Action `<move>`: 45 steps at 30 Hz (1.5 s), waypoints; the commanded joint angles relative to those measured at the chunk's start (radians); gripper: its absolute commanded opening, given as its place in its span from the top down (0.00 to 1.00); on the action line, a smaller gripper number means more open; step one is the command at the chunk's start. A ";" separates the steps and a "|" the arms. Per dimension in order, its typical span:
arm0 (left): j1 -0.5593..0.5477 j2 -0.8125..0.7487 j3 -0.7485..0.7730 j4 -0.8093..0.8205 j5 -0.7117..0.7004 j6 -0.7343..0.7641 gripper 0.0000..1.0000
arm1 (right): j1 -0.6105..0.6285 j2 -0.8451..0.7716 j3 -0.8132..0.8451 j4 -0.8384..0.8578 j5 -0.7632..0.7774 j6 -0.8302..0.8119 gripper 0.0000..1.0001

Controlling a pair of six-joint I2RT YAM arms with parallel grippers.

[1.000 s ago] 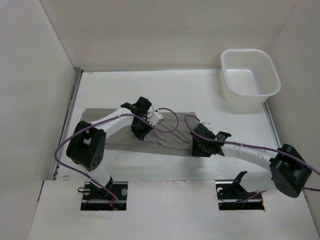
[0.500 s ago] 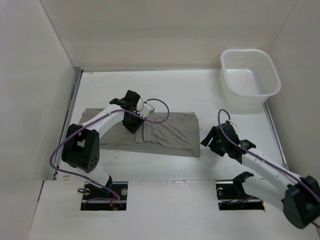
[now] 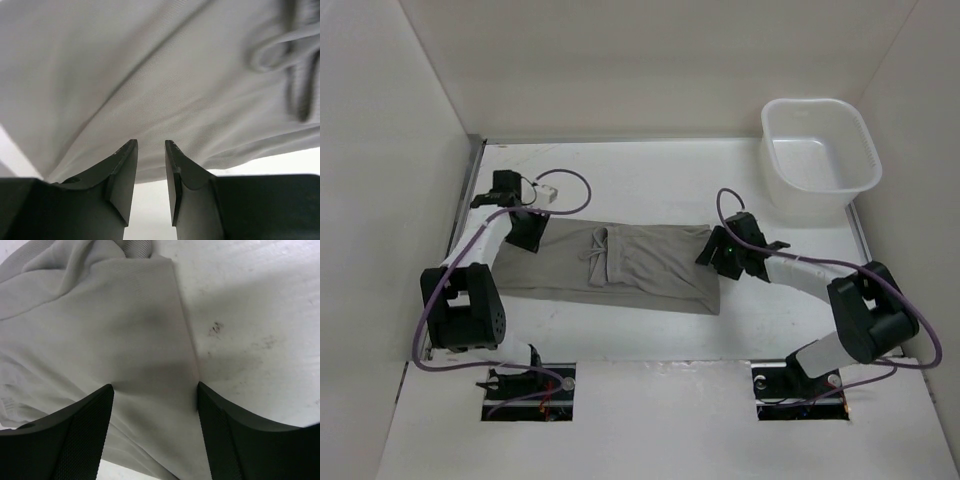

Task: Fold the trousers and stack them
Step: Fold the trousers

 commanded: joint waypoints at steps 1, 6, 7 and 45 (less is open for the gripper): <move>0.093 -0.056 -0.010 0.014 0.008 0.040 0.72 | -0.002 0.059 0.045 -0.079 -0.013 -0.030 0.32; 0.237 -0.040 -0.010 0.037 0.009 0.067 0.71 | -0.024 0.082 0.024 -0.098 -0.039 -0.024 0.69; 0.269 -0.028 -0.010 0.046 0.005 0.075 0.70 | -0.032 0.073 0.019 -0.096 -0.039 -0.021 0.77; -0.048 0.345 0.110 0.184 0.140 -0.112 0.66 | 0.160 0.192 1.114 -0.905 0.083 -0.454 1.00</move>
